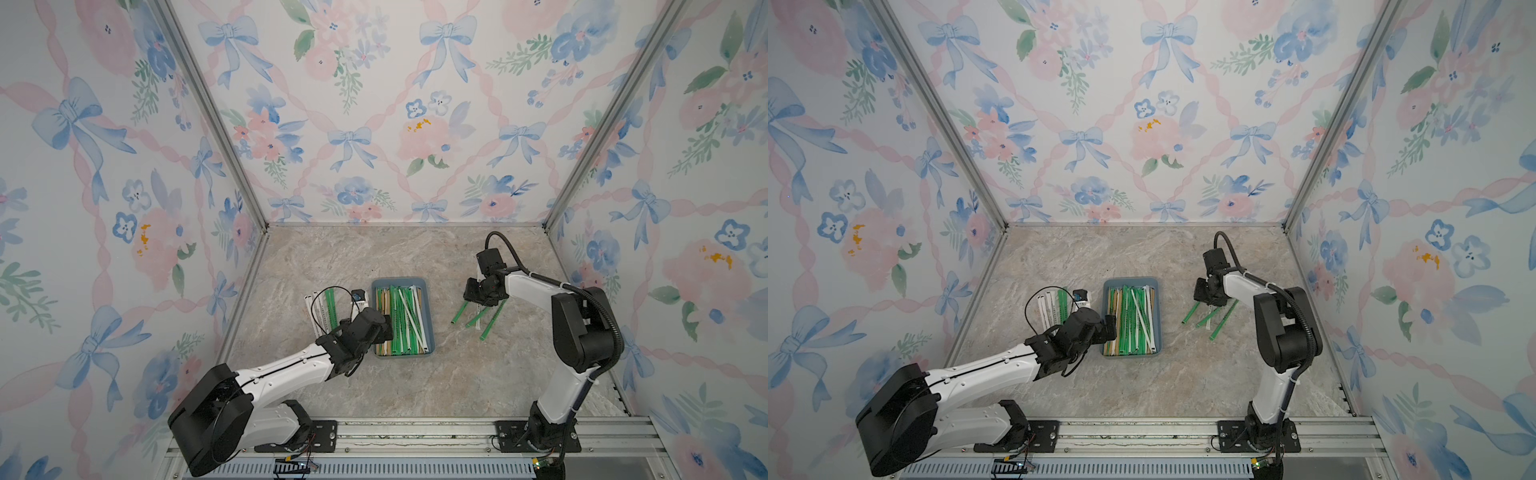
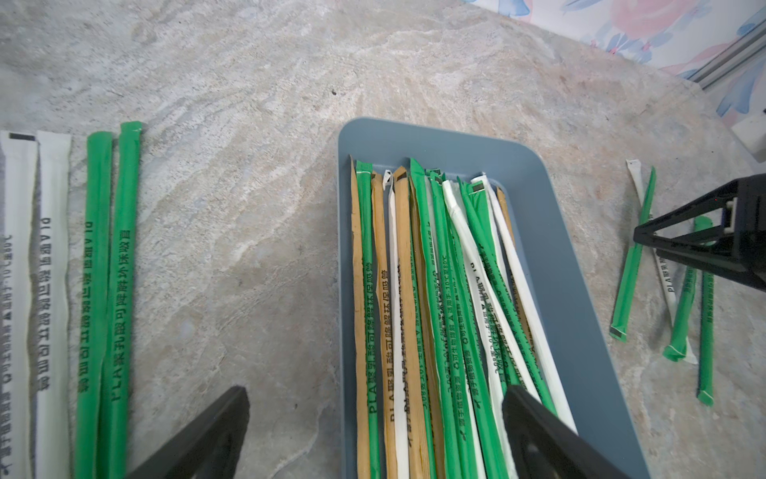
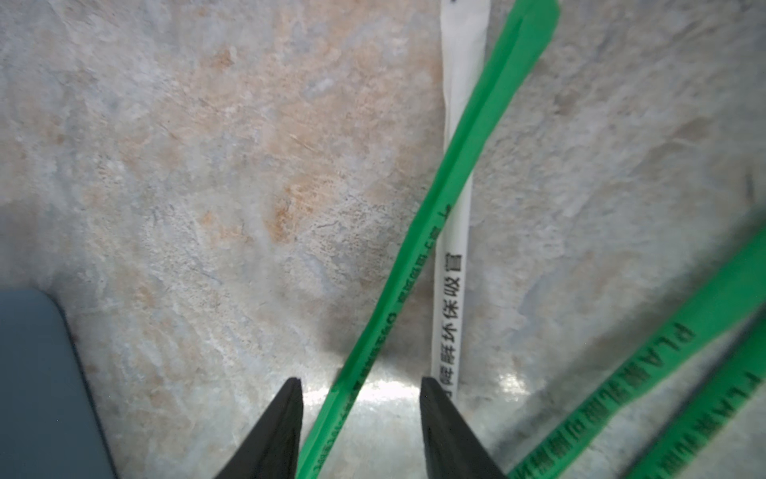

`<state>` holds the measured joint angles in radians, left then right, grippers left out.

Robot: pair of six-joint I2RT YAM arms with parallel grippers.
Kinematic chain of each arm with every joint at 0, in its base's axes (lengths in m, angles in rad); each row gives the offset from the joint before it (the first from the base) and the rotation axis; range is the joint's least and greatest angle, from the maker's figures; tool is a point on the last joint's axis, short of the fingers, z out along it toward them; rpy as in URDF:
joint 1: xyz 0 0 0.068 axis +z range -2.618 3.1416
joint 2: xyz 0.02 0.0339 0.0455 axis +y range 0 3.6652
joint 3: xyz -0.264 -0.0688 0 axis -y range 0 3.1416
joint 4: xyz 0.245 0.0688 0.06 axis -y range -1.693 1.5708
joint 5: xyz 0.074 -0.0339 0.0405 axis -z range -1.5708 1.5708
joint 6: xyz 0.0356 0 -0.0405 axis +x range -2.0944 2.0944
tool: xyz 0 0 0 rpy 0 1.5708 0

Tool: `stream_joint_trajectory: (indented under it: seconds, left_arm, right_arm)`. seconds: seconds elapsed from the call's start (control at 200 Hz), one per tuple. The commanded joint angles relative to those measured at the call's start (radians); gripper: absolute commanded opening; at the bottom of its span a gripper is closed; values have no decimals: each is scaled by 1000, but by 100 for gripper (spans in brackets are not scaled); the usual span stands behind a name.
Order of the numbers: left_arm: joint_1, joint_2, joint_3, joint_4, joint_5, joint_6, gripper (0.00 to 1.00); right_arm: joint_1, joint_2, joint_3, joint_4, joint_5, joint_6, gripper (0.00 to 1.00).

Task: Put the straws into the storage box
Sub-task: Pick up the straw from the center of the board.

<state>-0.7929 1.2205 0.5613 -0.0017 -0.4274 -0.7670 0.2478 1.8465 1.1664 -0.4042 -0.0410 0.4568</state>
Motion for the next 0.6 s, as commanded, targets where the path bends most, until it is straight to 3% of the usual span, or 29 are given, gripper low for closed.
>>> stream_joint_trajectory:
  seconds: [0.0,0.19,0.595]
  left_arm:
    - [6,10,-12,-11,-6,8,98]
    - [13,15,-18,-11,-3,12,98]
    - [36,-44,-55,-13,-16,17,98]
  right_arm:
    - [13,19,33,-19,9,13,48]
    - [13,75,84,-72,32,14,44]
    - [17,88,85,-69,-3,40,18]
